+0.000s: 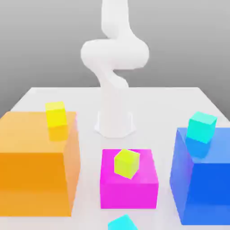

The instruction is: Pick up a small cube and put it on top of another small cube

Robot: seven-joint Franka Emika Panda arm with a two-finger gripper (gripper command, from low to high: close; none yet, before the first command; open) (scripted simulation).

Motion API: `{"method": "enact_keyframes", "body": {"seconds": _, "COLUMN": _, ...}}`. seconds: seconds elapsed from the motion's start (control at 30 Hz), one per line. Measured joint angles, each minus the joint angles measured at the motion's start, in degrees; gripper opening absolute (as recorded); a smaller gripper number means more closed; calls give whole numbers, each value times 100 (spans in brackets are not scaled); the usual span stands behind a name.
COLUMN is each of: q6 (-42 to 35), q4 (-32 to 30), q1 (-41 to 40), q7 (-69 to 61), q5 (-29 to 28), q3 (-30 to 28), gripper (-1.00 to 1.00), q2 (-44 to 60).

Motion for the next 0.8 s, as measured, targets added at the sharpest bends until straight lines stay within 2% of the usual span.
{"method": "enact_keyframes", "body": {"seconds": 0.4, "q6": 742, "q4": -21, "q1": 572, "q7": -1420, "q5": 441, "q3": -462, "gripper": 0, "q2": 2532}}
{"method": "enact_keyframes", "body": {"seconds": 0.8, "q6": 1493, "q4": -49, "q1": 682, "q7": -2608, "q5": 581, "q3": -457, "gripper": 0, "q2": 5002}}
